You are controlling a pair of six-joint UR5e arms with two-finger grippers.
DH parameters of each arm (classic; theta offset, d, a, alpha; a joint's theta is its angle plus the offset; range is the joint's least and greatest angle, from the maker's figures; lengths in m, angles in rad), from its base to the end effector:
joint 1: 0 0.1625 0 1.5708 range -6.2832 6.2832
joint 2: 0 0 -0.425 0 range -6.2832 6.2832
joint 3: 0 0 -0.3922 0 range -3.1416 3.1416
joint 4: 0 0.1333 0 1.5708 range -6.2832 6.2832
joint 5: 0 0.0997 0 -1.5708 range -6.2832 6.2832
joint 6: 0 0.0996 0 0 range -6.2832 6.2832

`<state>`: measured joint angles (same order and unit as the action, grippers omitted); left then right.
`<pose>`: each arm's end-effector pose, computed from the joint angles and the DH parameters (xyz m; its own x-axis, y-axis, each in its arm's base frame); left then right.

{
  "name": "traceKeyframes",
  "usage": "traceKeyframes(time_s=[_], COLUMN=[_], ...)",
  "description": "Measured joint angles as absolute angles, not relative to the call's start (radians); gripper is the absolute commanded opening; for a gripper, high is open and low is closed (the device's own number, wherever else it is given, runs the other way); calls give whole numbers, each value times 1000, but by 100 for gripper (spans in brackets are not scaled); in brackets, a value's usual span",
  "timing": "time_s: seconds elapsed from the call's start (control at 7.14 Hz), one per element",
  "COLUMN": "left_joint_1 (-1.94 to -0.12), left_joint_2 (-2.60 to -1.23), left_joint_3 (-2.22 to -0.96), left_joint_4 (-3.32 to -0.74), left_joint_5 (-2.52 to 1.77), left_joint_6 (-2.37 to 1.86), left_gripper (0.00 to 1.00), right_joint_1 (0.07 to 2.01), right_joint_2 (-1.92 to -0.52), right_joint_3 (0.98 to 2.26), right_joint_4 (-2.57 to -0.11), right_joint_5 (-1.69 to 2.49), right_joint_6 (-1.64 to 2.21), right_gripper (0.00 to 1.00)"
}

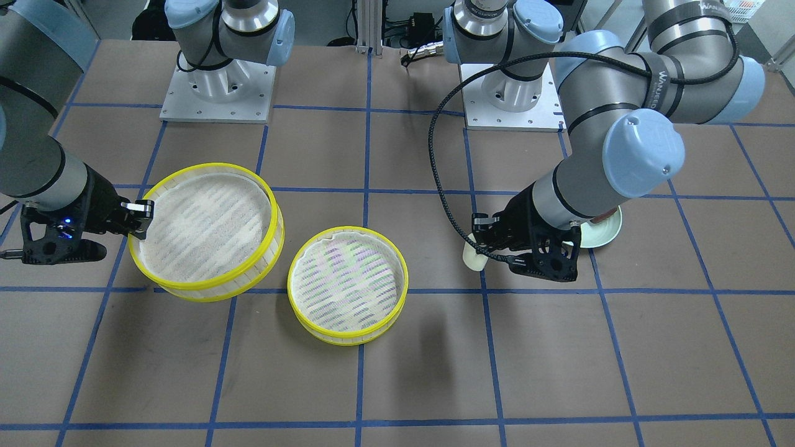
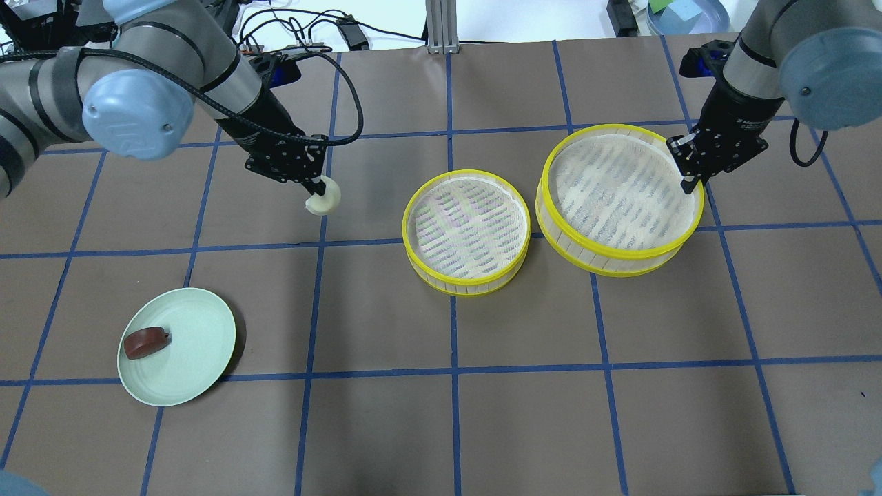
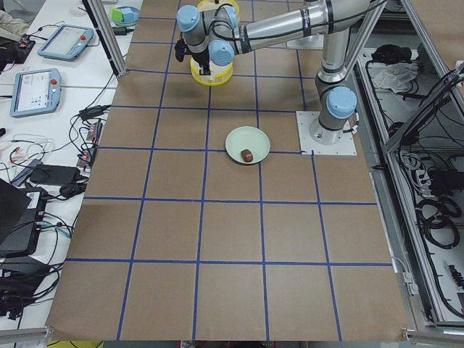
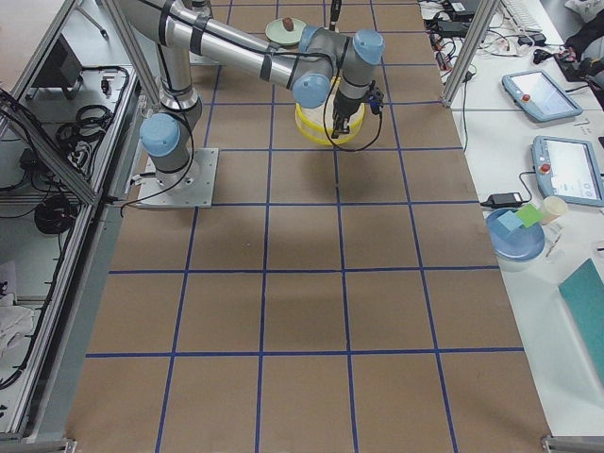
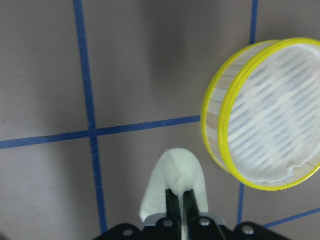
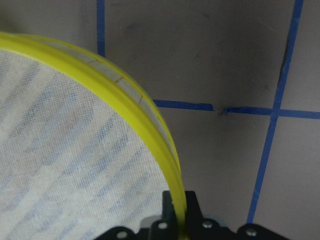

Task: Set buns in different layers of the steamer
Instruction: 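Carry the white bun with the left gripper over the lower steamer tier, then release the white bun into the lower tier and raise the left gripper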

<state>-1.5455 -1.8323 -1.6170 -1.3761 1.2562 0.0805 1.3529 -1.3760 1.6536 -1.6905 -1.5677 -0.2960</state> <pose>-0.1496 -0.5760 0.3489 -0.9487 0.0211 0.3155 0.0513 0.9948 0.0877 0.0132 -0.5583 0.3579 -0.9961 -0.0740 -0.0488 -0.0806 0.9855 0.1495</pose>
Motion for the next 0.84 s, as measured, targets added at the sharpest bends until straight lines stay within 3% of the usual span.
traceKeyframes(time_s=[0.84], left_joint_1=[-1714], left_joint_2=[-1979], left_joint_3=[-1643], left_joint_4=[-1028], left_joint_5=[994], left_joint_6=[-284], left_gripper=[0], right_joint_1=[1353], right_joint_2=[-1376], right_joint_3=[1660], right_joint_4=[-1690], right_joint_5=[-1568], right_joint_6=[-296], right_gripper=[0])
